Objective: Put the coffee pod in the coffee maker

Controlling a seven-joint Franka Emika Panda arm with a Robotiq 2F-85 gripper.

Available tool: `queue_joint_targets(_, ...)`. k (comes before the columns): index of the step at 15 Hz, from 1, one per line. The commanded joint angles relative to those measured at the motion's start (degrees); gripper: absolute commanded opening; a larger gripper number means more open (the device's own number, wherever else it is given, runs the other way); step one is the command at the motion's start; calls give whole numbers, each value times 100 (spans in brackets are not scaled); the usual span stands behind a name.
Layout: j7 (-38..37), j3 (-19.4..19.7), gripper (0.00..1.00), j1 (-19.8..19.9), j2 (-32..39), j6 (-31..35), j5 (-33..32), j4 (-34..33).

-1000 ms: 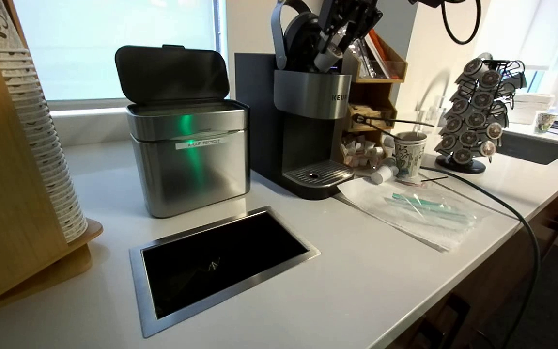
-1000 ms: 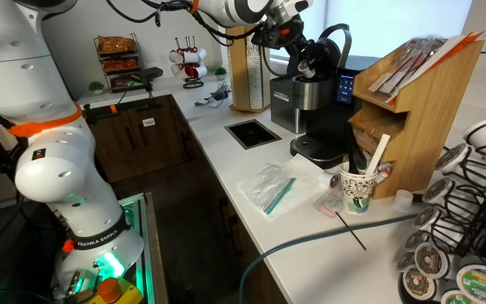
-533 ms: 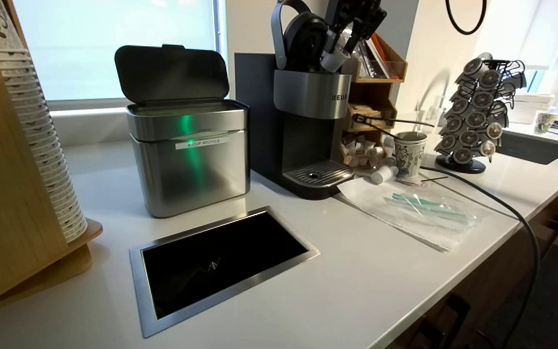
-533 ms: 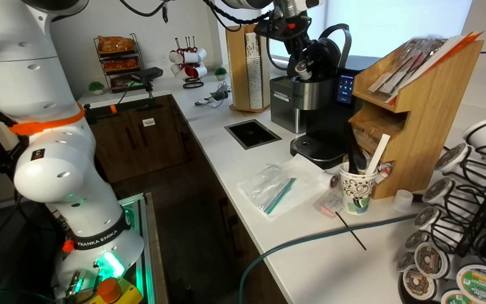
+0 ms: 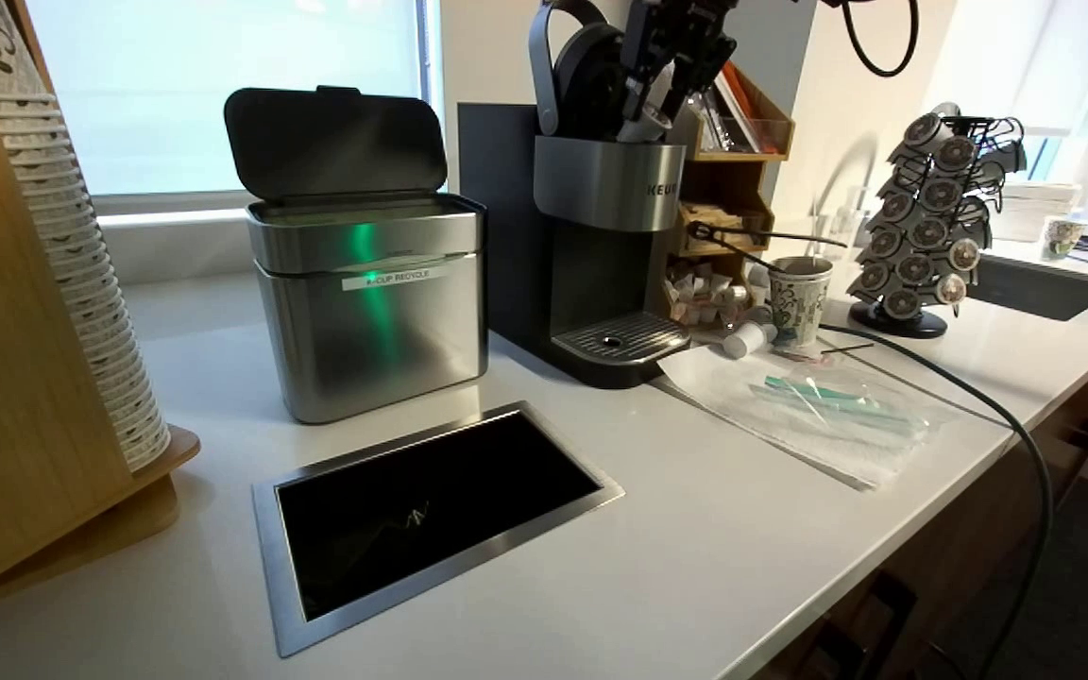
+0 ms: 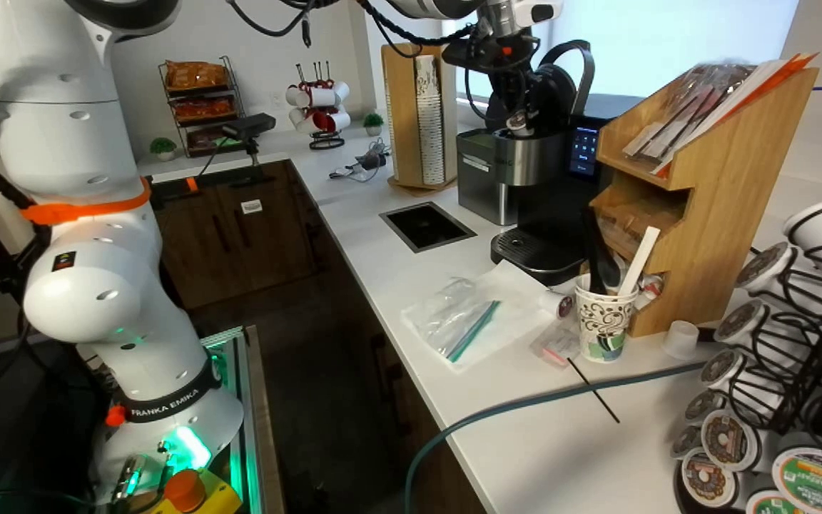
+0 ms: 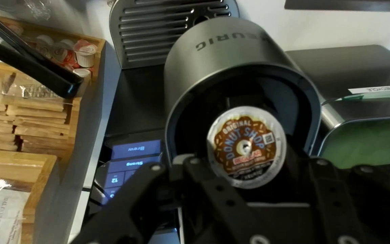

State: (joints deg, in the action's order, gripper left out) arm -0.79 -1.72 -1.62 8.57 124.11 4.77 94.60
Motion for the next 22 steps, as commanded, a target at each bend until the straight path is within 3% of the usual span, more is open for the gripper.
queue_joint_targets(1, 131, -14, 86, -13, 216, -82, -112, -253)
queue_joint_targets(3, 314, -32, 99, -25, 222, 138, -178, -253)
queue_joint_targets(4, 415, -45, 100, -28, 213, 224, -178, -245)
queue_joint_targets(12, 160, -46, 100, -66, 165, -7, -251, -259)
queue_joint_targets(22, -503, -79, 100, -179, -68, 253, -248, 238)
